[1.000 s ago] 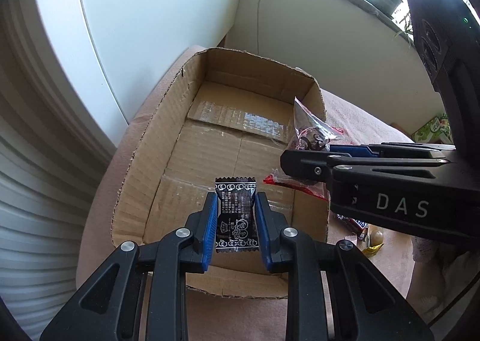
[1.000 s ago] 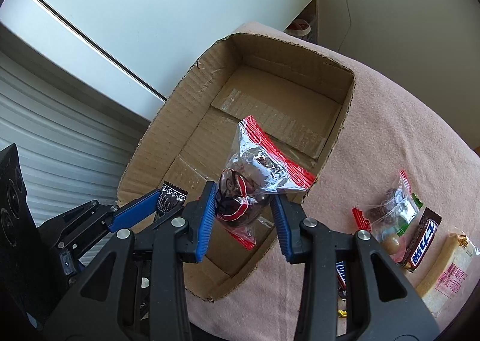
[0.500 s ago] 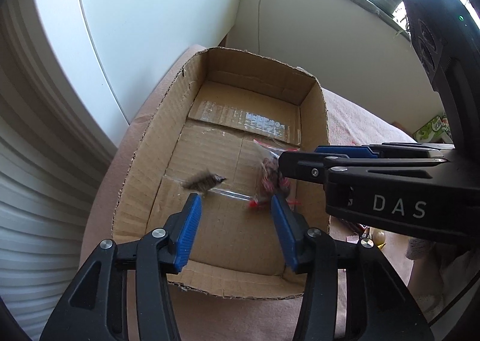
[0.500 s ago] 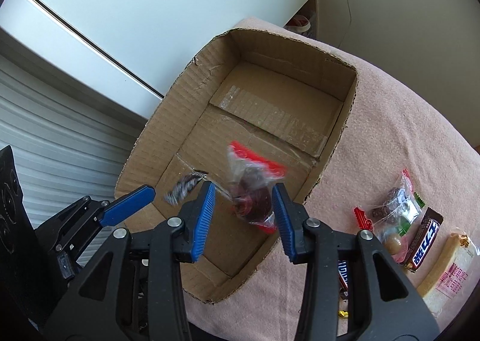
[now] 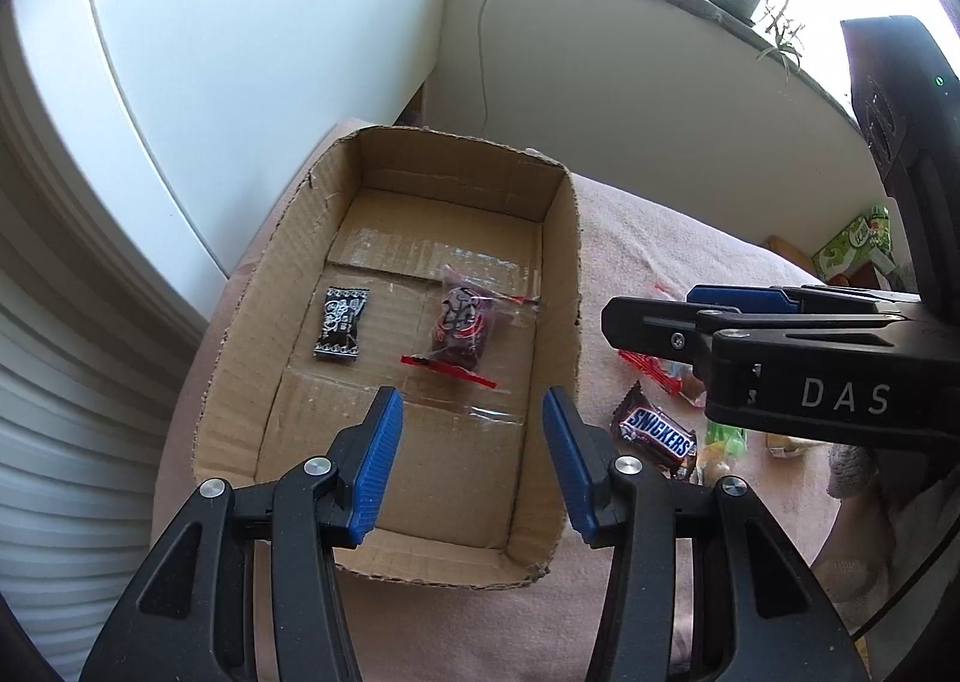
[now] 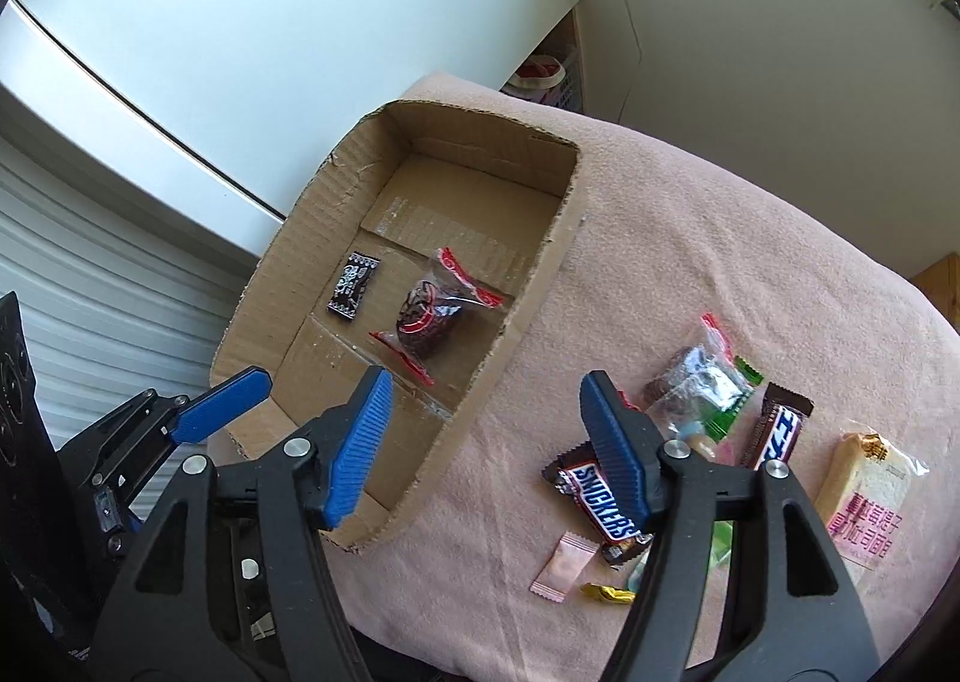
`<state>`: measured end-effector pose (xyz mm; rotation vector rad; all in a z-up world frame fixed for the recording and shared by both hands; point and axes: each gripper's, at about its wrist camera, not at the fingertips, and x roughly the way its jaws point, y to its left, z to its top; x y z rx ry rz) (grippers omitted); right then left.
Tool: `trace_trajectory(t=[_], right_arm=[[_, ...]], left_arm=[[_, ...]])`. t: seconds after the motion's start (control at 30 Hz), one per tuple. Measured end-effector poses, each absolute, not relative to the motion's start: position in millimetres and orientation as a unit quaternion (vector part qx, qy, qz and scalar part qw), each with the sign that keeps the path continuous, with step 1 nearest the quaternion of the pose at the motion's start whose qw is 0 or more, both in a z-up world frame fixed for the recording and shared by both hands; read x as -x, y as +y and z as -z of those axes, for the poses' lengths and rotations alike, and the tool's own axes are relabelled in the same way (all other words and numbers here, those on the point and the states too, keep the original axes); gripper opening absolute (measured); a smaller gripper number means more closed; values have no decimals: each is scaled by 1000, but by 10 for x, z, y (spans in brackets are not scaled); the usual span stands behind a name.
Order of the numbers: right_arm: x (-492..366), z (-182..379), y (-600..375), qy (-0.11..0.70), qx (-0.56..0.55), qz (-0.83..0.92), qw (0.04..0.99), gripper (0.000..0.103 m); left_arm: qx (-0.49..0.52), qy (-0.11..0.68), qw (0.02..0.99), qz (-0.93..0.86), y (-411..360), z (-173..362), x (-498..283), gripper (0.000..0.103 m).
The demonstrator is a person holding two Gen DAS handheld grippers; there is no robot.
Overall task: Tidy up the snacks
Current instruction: 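Move the right tool to the bagged toast bread loaf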
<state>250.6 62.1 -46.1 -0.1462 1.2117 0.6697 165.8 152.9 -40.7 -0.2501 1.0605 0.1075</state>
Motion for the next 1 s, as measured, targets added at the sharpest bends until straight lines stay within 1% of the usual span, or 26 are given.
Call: trace_trajectory(t=[0.43, 0.63, 0.67, 0.73, 0.87, 0.93, 0.97, 1.0], right_arm=[[-2580, 425, -584, 537, 59, -223, 811, 68], [-2671, 511, -1211, 549, 21, -174, 817, 68], [-2675, 523, -1316, 549, 16, -166, 819, 68], [-2682, 549, -1492, 551, 6, -156, 820, 68], [-2703, 638, -1758, 562, -11, -150, 814, 68], [-2715, 701, -1871, 569, -22, -151, 808, 68], [-2717, 741, -1923, 573, -26, -150, 805, 69], [-2724, 781, -1966, 577, -31, -150, 802, 72]], left_arm=[[90, 522, 847, 29, 671, 467, -2007, 48], [77, 536, 838, 70, 219, 565, -2172, 48], [76, 539, 836, 76, 150, 586, -2196, 49], [77, 543, 832, 87, 28, 619, -2237, 59], [79, 554, 821, 114, -201, 677, -2307, 62], [79, 560, 815, 128, -331, 702, -2337, 68], [76, 562, 813, 133, -400, 721, -2357, 68], [75, 565, 811, 136, -459, 738, -2405, 68]])
